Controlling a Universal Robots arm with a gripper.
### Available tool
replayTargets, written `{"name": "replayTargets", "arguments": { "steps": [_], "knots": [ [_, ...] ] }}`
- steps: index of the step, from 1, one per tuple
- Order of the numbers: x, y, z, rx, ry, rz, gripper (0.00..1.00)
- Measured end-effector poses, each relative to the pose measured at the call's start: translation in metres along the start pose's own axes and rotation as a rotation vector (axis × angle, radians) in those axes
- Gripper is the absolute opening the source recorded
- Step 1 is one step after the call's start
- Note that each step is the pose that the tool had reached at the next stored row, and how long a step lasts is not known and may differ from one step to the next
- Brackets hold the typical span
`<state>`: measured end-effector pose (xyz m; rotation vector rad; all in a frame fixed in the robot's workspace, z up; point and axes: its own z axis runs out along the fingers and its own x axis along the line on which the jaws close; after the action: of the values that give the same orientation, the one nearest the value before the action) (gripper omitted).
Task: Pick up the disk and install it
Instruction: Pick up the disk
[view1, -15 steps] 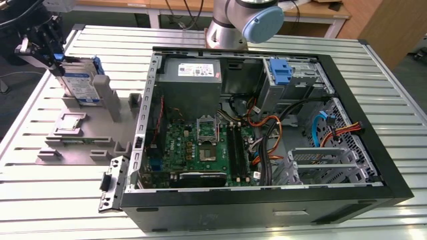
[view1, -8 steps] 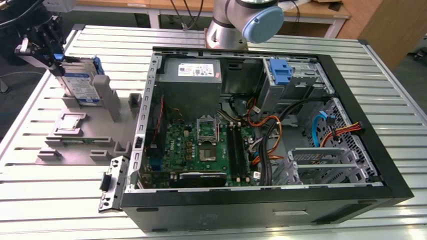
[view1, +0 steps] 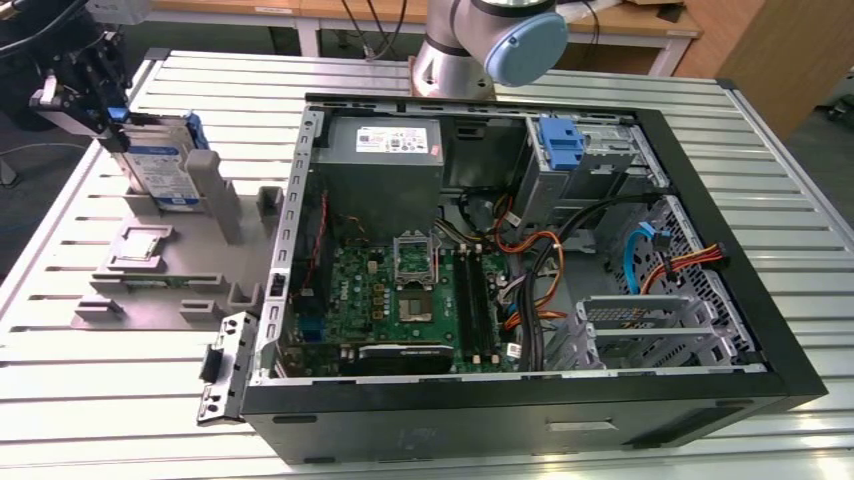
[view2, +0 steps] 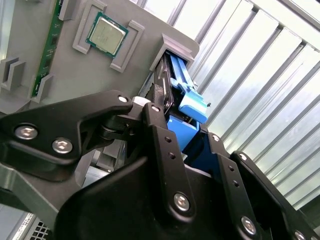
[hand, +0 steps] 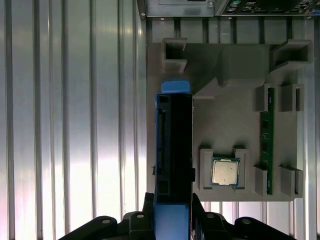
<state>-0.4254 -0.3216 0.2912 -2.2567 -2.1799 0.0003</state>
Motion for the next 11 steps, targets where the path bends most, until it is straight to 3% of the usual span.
{"name": "replayTargets", "arguments": {
  "steps": [11],
  "knots": [
    [0.0000, 0.0000, -0.0084, 0.0000, -0.0005, 0.000, 0.36]
  ]
}}
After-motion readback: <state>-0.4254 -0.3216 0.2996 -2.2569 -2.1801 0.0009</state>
